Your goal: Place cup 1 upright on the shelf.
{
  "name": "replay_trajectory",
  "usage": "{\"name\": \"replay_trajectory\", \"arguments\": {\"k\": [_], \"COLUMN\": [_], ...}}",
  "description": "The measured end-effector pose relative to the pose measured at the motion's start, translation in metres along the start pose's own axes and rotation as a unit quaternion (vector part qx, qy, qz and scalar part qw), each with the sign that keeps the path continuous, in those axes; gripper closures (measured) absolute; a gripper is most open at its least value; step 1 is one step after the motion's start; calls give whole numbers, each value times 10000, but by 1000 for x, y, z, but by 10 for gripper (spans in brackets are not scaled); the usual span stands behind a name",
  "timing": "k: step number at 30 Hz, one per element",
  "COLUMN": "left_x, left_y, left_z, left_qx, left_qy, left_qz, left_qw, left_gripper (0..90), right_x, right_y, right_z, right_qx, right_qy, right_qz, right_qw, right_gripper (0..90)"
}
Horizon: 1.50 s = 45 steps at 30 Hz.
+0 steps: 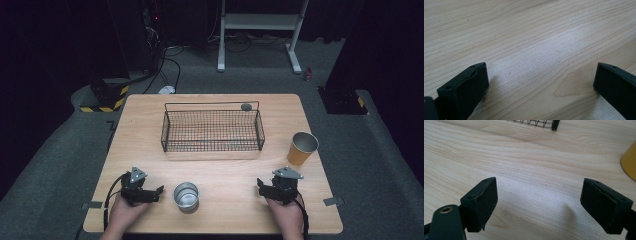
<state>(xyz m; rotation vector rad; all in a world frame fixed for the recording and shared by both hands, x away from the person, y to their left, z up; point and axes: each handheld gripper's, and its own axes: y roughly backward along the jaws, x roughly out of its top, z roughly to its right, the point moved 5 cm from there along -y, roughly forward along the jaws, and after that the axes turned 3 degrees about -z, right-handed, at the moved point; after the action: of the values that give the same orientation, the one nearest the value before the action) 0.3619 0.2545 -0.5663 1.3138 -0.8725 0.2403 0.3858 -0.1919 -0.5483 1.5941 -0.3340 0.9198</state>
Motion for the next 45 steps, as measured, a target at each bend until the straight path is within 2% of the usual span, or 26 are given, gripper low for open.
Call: {"name": "replay_trajectory", "arguments": {"k": [11, 30, 45], "left_x": [0, 0, 1], "left_y": [0, 0, -1], "left_z": [-1, 0, 0], "left_qx": [31, 47, 51], "left_qy": [21, 34, 50], "left_qz": [-8, -6, 6], "left_qw": [10000, 10000, 10000], "left_gripper": [1, 0, 0], "right_x": [2, 1, 0], "right_y": [8, 23, 34], "right_z": [2, 17, 43], "right_qx": [-5, -82, -367], "right_qy": [-32, -143, -235], "right_qz": [146, 420, 610], "right_qw": [9999, 9990, 9972], "right_gripper": [140, 137, 91]}}
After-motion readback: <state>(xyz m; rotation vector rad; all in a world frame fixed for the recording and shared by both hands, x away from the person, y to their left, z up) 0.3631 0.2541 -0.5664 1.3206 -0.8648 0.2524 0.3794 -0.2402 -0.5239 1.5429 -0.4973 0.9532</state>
